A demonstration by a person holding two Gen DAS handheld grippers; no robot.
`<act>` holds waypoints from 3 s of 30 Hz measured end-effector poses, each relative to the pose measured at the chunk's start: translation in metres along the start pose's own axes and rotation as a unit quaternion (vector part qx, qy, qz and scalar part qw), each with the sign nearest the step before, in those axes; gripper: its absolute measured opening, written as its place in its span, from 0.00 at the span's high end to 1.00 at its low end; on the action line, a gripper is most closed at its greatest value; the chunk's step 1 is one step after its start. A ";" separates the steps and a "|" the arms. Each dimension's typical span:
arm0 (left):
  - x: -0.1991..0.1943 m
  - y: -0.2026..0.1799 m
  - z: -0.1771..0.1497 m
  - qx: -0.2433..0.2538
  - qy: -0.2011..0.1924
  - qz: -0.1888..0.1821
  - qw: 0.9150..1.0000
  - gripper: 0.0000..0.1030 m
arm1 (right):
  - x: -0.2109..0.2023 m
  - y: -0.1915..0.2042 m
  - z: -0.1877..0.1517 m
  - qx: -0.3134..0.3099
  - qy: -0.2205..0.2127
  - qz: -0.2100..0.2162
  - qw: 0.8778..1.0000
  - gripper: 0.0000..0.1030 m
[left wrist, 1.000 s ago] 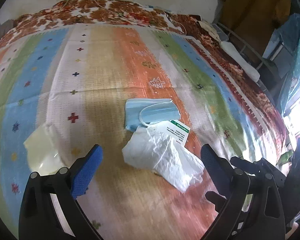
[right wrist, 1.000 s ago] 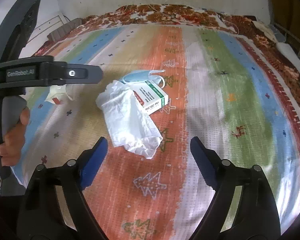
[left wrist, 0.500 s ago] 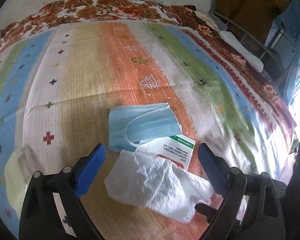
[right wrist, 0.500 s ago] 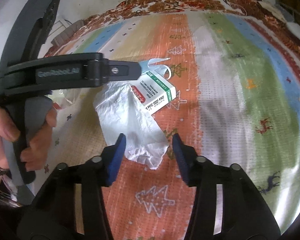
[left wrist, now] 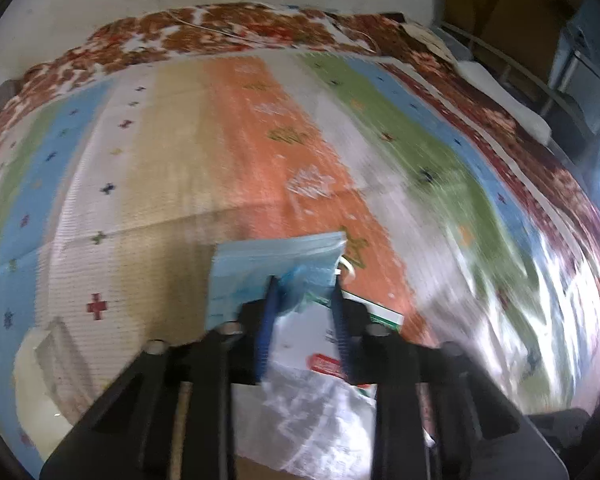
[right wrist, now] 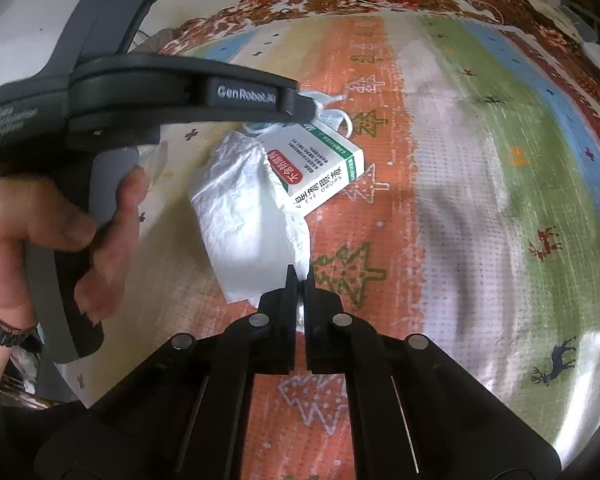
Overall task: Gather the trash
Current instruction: 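Close left gripper on blue mask while right gripper closes on white bag, then lift mask and bag and carry both toward the bin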
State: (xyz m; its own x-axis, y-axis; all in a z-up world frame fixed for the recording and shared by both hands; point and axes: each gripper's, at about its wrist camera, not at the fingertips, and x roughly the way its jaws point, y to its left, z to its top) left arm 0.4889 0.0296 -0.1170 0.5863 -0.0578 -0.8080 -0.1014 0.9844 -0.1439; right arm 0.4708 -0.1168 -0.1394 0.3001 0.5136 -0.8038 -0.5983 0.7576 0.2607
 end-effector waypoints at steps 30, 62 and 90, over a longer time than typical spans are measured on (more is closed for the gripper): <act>-0.159 0.074 -0.002 -0.060 -0.072 0.057 0.994 0.92 | -0.094 0.029 0.009 0.010 -0.041 -0.019 0.999 0.99; -0.286 0.044 -0.097 -0.116 -0.089 -0.027 0.989 0.92 | -0.215 0.082 -0.033 0.033 -0.115 0.013 0.993 0.99; -0.330 0.011 -0.187 -0.102 -0.048 -0.087 0.990 0.92 | -0.261 0.107 -0.096 0.031 -0.084 0.009 0.996 0.99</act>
State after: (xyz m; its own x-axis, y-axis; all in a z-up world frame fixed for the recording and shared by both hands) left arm 0.1440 0.0284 0.0406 0.6820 -0.1976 -0.7041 -0.1470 0.9061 -0.3967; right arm 0.2569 -0.2087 0.0472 0.4136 0.5837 -0.6988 -0.5588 0.7687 0.3112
